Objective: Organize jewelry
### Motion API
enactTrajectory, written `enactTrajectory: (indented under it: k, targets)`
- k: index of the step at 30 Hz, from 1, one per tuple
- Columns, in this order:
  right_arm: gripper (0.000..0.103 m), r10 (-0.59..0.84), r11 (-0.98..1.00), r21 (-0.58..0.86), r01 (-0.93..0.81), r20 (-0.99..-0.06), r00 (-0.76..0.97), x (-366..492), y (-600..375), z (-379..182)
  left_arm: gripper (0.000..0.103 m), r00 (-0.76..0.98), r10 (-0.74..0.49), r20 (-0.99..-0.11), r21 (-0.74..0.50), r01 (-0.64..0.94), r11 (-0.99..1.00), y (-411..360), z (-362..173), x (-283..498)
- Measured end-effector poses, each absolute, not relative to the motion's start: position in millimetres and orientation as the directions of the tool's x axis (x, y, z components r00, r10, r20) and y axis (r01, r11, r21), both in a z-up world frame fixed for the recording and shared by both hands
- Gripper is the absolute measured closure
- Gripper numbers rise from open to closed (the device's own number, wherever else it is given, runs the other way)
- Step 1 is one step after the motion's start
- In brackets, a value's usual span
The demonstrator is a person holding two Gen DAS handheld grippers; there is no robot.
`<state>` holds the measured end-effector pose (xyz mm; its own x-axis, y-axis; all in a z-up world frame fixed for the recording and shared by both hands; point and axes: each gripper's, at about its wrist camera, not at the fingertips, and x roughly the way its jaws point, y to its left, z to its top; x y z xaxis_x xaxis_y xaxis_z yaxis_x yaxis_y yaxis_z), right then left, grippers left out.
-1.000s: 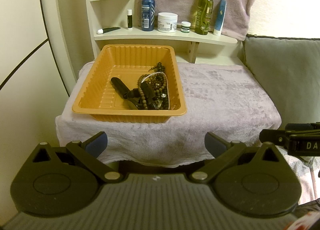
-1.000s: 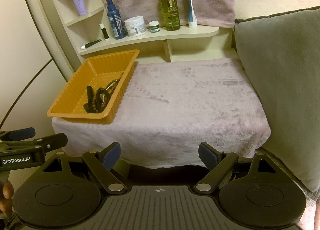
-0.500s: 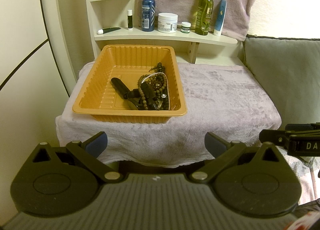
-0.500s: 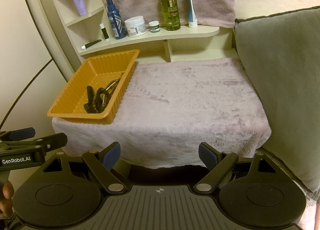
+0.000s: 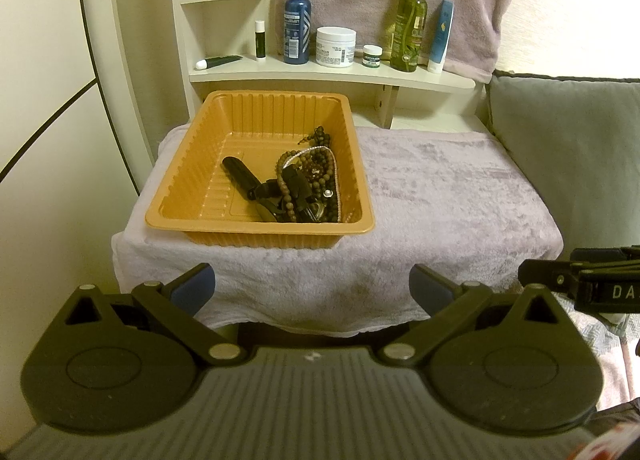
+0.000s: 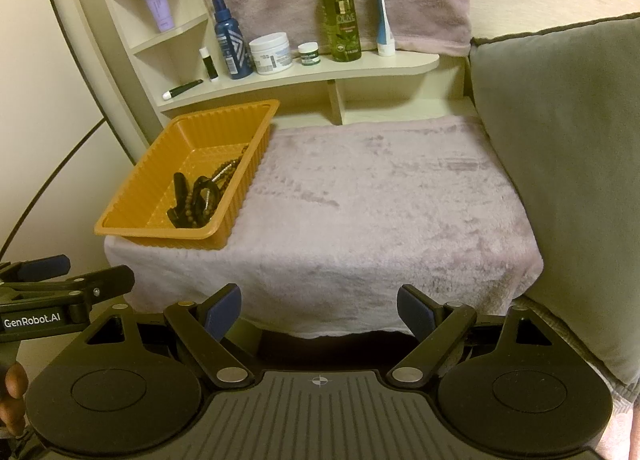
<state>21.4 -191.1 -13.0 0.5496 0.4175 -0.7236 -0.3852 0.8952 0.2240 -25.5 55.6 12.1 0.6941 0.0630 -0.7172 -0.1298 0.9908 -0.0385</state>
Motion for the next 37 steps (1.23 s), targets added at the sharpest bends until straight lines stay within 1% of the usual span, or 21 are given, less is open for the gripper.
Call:
enactTrajectory:
  k: [28, 37]
  targets:
    - [0.018, 0.416, 0.896, 0.225, -0.382, -0.723, 0.551, 20.8, -186.5, -10.6, 0.000, 0.694, 0.063, -0.717, -0.040, -0.131, 0.991, 56.5, 12.3, -25.3]
    - [0.018, 0.417, 0.896, 0.225, -0.384, -0.722, 0.552, 20.4, -183.4, -10.4, 0.000, 0.709, 0.052, -0.704, -0.057, -0.129, 0.990, 60.0, 16.2, -22.5]
